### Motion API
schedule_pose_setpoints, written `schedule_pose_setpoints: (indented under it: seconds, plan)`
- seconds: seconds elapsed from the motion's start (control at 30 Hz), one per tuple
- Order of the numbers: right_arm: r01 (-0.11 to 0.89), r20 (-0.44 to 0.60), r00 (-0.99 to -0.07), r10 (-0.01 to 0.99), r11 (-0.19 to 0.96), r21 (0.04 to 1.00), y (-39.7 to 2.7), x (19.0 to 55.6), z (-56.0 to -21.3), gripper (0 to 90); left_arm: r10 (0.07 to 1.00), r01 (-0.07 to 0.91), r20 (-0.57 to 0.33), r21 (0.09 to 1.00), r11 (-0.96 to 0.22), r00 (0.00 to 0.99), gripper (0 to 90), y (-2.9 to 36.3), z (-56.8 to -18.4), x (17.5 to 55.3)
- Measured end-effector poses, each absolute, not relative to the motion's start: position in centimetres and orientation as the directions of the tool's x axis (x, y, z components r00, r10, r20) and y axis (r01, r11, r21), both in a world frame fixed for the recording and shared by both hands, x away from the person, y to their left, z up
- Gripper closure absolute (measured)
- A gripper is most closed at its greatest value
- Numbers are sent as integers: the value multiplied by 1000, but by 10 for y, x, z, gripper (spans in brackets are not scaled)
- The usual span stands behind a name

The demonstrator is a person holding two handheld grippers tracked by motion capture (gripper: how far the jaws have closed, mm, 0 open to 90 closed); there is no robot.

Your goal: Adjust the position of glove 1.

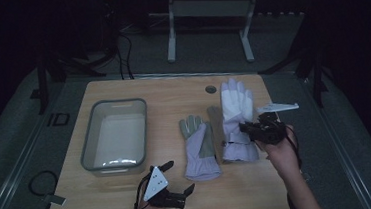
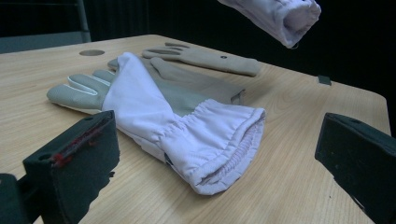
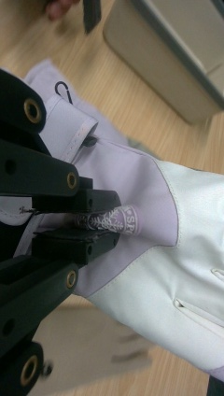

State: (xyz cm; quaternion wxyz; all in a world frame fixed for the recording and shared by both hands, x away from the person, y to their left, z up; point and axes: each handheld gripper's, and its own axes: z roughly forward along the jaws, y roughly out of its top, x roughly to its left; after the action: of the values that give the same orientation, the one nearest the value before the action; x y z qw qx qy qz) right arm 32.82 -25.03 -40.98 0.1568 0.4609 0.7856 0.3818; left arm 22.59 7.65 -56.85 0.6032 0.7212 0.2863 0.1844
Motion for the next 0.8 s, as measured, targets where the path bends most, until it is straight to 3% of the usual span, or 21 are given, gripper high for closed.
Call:
schedule_pose_setpoints:
  seconds: [0.3,0.8]
  plan:
    - [617,114,-582,805,346,707,-176,327,-424,814,637,190,-82,976,-103,766,0,77,-569,226]
    - [695,145,-549,823,353,626,-146,339,-470,812,639,187,-78,977,-106,765,0,77,-569,225]
